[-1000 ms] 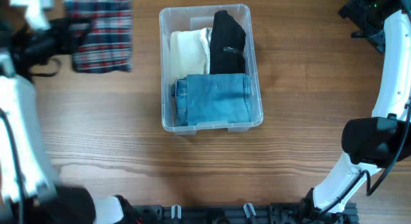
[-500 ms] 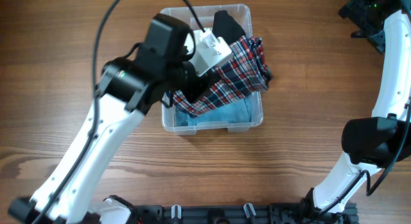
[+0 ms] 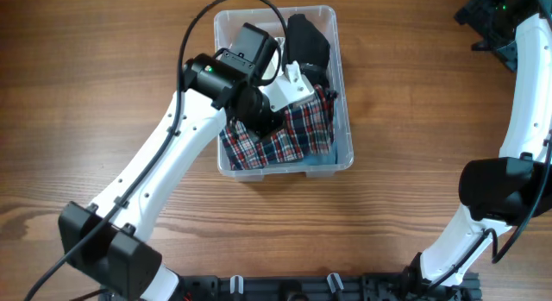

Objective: Pack container
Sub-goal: 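Lift the plaid cloth with the left gripper and carry it over the bin, then lower the plaid cloth onto the denim and open the left gripper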

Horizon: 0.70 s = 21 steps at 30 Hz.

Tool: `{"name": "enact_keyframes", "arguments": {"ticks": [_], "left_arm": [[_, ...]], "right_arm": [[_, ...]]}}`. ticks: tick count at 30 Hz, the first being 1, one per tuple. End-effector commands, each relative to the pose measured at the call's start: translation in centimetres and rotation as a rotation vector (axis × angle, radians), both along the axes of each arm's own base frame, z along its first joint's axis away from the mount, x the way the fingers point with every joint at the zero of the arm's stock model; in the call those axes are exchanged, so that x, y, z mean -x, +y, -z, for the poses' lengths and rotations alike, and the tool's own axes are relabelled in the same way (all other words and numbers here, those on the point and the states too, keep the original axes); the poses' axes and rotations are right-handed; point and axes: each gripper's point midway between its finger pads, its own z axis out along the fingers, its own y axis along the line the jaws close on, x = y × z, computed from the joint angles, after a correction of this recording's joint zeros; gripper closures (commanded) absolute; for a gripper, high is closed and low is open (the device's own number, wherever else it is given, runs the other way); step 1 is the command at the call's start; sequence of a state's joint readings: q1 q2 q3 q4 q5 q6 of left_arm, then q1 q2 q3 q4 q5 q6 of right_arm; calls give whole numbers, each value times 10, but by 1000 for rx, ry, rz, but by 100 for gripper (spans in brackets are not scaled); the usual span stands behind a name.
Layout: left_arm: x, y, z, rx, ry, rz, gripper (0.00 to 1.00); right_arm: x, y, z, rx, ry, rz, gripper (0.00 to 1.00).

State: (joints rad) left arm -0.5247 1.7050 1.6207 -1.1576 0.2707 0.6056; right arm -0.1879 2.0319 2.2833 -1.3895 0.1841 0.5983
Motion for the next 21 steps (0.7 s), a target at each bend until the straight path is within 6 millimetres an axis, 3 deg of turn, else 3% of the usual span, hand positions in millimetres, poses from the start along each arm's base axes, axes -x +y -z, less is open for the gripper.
{"name": "enact_keyframes", "arguments": {"ticks": [1,5,8,10,12,13,14,18,21], "left_arm": [[8,-11,-6,51,-5,121,96],[13,-20,-10,105,3,182,95],[13,-20,-9,104,8,182,74],[14,-19,-8,99,9,180,56],[12,-17,-7,86,3,175,18],[12,-16,-7,80,2,170,6],[12,-16,-6,76,2,169,0],[8,-12,-5,53,-16,161,0],[-9,-18,-11,75,-75,119,0]], "right_arm": [[-2,1,7,-2,14,1,0],[-2,1,7,-2,14,1,0],[-2,1,7,-2,14,1,0],[-2,1,7,-2,14,1,0],[-2,1,6,-2,13,1,0],[-2,1,7,-2,14,1,0],[-2,1,6,-2,13,1,0],[-2,1,7,-2,14,2,0],[-2,1,7,-2,14,1,0]]}}
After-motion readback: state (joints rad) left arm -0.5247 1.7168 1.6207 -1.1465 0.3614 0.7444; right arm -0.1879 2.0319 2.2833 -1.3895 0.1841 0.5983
